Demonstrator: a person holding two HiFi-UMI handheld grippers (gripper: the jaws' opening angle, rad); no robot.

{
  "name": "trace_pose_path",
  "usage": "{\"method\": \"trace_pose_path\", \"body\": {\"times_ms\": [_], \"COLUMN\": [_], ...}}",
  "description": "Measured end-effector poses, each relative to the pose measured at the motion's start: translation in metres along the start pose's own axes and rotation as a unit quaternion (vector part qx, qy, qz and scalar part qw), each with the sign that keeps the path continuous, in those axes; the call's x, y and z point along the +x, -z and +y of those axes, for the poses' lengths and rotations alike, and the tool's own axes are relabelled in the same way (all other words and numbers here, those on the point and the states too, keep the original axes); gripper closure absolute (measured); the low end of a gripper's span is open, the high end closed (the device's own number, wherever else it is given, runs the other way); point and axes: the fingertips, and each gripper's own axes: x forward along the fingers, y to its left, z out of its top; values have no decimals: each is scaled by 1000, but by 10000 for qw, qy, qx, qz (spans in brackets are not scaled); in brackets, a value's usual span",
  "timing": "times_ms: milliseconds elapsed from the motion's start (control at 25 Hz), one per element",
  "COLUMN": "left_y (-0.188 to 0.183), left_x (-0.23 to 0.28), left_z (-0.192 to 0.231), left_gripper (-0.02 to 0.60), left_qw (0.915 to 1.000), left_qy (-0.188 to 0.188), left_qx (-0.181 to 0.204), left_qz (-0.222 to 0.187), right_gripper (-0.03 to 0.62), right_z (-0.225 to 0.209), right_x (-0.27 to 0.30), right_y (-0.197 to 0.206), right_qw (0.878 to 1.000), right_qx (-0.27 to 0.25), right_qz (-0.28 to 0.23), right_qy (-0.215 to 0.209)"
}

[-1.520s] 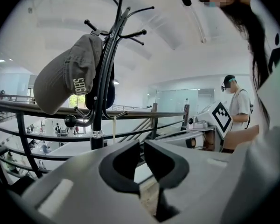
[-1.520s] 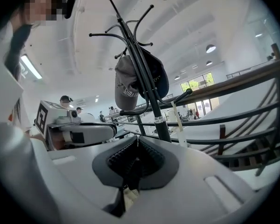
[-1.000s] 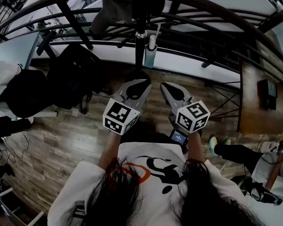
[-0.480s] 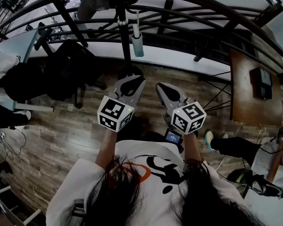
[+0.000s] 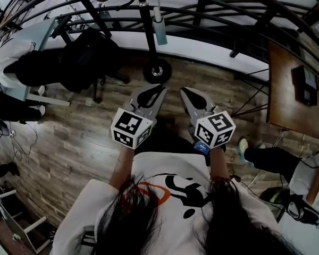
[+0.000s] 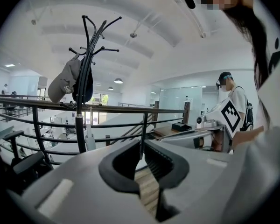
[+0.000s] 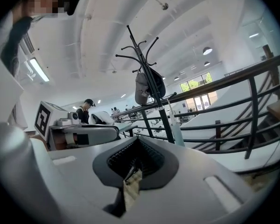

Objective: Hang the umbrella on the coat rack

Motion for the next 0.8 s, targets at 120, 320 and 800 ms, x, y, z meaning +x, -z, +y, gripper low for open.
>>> {"method": "trace_pose_path", "body": {"times_ms": [120,320,800], "left_y": [-1,4,24], "left_x": [-8,-24,-81], "left_z": [-9,-17,-36], "left_gripper": [551,551,550], "left_qw": [10000,9999,9985], "left_qy": [-52,1,510], "left_qx": [32,89,178], "left_qz": [64,115,83], "right_gripper": [574,574,574], "right_z": [7,21,76], "right_x": [-1,-3,-16], "right_y": [1,2,25], "right_qw": [9999,9999,9992], "right_qx": [71,70,26], "right_qz": [-19,-101,-219], "right_qy": [-87,-116,343]}}
